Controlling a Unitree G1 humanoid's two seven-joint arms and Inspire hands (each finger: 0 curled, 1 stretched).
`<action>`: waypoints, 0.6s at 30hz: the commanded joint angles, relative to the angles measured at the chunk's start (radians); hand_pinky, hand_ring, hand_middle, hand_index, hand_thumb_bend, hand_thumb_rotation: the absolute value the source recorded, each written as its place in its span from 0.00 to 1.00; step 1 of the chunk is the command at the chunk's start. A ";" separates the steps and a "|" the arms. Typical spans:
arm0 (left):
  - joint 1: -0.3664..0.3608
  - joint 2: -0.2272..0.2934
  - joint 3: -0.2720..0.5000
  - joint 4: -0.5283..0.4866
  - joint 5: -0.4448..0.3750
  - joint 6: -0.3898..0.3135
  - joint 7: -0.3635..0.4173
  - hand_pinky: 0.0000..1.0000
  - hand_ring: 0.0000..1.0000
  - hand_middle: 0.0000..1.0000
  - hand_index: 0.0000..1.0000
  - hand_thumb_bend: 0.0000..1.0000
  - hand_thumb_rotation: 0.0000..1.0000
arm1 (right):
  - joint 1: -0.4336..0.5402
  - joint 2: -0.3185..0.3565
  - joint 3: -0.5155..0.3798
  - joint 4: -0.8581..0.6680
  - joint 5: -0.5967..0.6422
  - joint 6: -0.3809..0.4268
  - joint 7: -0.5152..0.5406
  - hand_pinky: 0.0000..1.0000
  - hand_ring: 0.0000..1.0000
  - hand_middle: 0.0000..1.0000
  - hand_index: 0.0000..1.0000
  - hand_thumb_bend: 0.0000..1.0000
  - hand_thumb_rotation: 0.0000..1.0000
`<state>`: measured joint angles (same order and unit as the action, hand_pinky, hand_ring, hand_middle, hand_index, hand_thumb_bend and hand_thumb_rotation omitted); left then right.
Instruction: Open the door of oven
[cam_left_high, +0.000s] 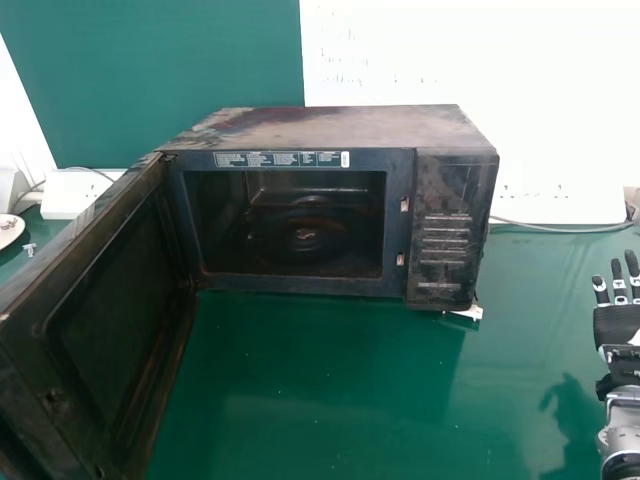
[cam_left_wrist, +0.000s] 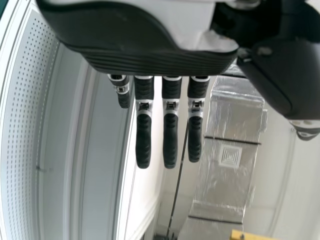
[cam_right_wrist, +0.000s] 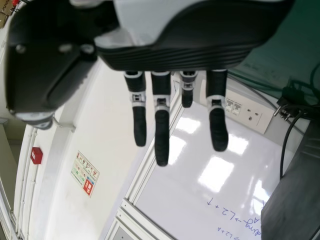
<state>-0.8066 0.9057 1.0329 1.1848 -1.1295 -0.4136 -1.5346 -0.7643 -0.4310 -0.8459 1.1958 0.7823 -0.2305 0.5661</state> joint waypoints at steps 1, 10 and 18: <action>-0.027 -0.032 0.029 0.000 0.004 -0.027 0.088 0.26 0.35 0.51 0.62 0.91 0.65 | 0.002 0.003 0.000 0.001 -0.003 -0.002 -0.002 0.38 0.46 0.54 0.61 1.00 0.91; -0.050 -0.071 0.062 -0.041 0.007 -0.015 0.194 0.24 0.34 0.47 0.56 0.94 0.61 | 0.001 -0.001 -0.006 0.007 0.002 0.011 0.010 0.38 0.46 0.55 0.61 1.00 0.90; -0.066 -0.096 0.077 -0.061 0.005 0.009 0.298 0.25 0.34 0.45 0.53 0.99 0.53 | 0.001 0.002 -0.006 0.005 0.002 0.010 0.009 0.39 0.46 0.55 0.61 1.00 0.90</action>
<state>-0.8555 0.8251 1.0979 1.1393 -1.1218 -0.4134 -1.2601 -0.7645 -0.4311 -0.8516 1.1998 0.7840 -0.2241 0.5674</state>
